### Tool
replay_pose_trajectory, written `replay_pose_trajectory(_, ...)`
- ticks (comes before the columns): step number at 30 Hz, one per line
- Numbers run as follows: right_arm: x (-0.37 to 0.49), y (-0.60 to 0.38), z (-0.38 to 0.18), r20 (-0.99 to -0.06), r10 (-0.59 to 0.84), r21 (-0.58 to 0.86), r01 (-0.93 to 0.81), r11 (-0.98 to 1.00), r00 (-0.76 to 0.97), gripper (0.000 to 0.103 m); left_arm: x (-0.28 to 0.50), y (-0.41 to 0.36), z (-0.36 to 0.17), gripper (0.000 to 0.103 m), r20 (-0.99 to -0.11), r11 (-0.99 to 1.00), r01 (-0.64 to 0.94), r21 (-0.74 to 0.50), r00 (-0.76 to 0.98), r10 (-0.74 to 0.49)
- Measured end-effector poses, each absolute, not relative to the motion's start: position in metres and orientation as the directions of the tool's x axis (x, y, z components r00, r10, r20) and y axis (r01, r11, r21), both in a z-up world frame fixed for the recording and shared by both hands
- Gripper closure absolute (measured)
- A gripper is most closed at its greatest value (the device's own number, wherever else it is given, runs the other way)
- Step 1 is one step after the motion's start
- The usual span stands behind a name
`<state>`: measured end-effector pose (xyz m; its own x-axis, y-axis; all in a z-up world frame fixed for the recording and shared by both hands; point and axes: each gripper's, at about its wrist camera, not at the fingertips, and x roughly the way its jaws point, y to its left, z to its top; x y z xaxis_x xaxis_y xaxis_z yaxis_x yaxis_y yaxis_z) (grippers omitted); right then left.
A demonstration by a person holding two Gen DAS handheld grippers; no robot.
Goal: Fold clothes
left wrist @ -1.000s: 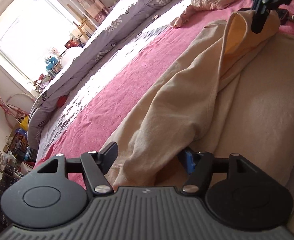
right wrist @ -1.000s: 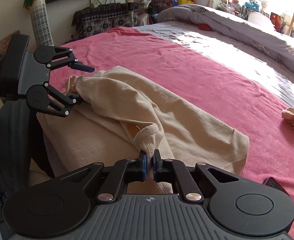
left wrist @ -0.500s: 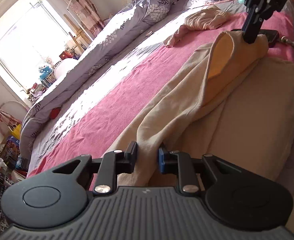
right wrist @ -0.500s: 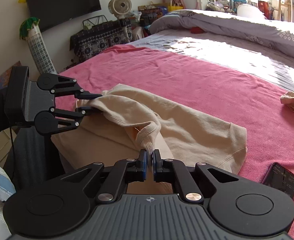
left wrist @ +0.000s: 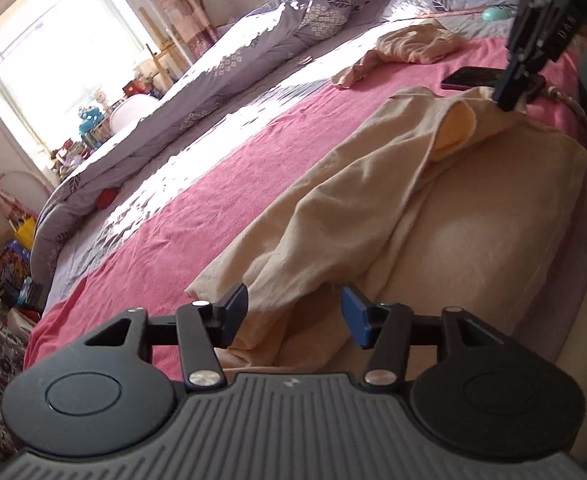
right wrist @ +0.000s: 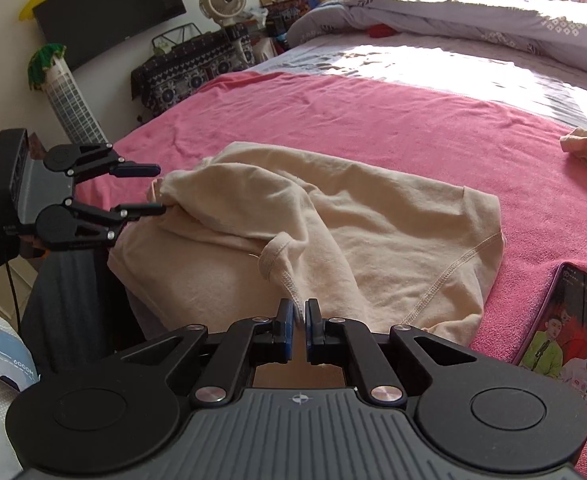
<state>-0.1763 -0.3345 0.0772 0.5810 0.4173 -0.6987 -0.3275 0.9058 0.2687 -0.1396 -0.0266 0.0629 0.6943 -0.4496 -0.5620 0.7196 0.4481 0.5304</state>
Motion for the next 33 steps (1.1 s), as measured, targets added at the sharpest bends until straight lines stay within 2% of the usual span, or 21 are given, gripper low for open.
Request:
replay_pose_trajectory(1, -0.174, -0.336, 0.080, -0.690, 0.415, 0.269, -0.322, 0.908, 0.593, 0.095, -0.147, -0.032, 0.060, 0.033, -0.551, 0.406, 0.715, 0.569, 0.698, -0.457)
replay_pose_trajectory(3, -0.169, -0.339, 0.086, -0.672, 0.410, 0.271, -0.311, 0.911, 0.617, 0.095, -0.158, -0.042, 0.052, 0.029, -0.526, 0.332, 0.691, 0.642, 0.712, -0.465)
replay_pose_trajectory(9, -0.156, -0.345, 0.100, -0.634, 0.389, 0.259, -0.291, 0.921, 0.668, 0.095, -0.148, -0.073, 0.021, 0.028, -0.422, 0.156, 0.514, 0.844, 0.815, -0.397)
replay_pose_trajectory(13, -0.157, -0.343, 0.096, -0.653, 0.383, 0.247, -0.294, 0.923, 0.653, 0.093, -0.145, -0.071, 0.013, 0.028, -0.430, 0.003, 0.474, 0.880, 0.801, -0.416)
replay_pose_trajectory(16, -0.161, -0.337, 0.086, -0.682, 0.375, 0.229, -0.303, 0.925, 0.628, 0.091, -0.149, -0.066, 0.002, 0.028, -0.469, -0.147, 0.453, 0.879, 0.770, -0.432)
replay_pose_trajectory(19, -0.164, -0.329, 0.076, -0.703, 0.379, 0.226, -0.316, 0.922, 0.602, 0.090, -0.149, -0.068, -0.010, 0.029, -0.469, -0.206, 0.422, 0.883, 0.766, -0.439)
replay_pose_trajectory(23, -0.164, -0.323, 0.070, -0.708, 0.394, 0.249, -0.315, 0.916, 0.587, 0.084, -0.136, -0.088, -0.025, 0.029, -0.346, -0.128, 0.324, 0.937, 0.828, -0.440)
replay_pose_trajectory(24, -0.164, -0.321, 0.070, -0.709, 0.394, 0.250, -0.315, 0.916, 0.584, 0.082, -0.132, -0.094, -0.024, 0.032, -0.339, -0.092, 0.333, 0.938, 0.836, -0.431)
replay_pose_trajectory(26, -0.165, -0.321, 0.069, -0.713, 0.391, 0.245, -0.316, 0.917, 0.582, 0.078, -0.127, -0.100, -0.016, 0.044, -0.357, -0.037, 0.377, 0.925, 0.833, -0.424)
replay_pose_trajectory(28, -0.167, -0.322, 0.069, -0.714, 0.385, 0.242, -0.311, 0.919, 0.585, 0.077, -0.126, -0.102, -0.004, 0.067, -0.388, 0.010, 0.434, 0.901, 0.817, -0.427)
replay_pose_trajectory(30, -0.168, -0.322, 0.068, -0.723, 0.361, 0.218, -0.301, 0.928, 0.589, 0.077, -0.126, -0.100, 0.006, 0.085, -0.417, 0.050, 0.483, 0.874, 0.799, -0.433)
replay_pose_trajectory(33, -0.176, -0.308, 0.066, -0.739, 0.269, 0.053, -0.345, 0.937, 0.618, 0.076, -0.128, -0.091, 0.022, 0.087, -0.469, 0.091, 0.557, 0.825, 0.766, -0.440)
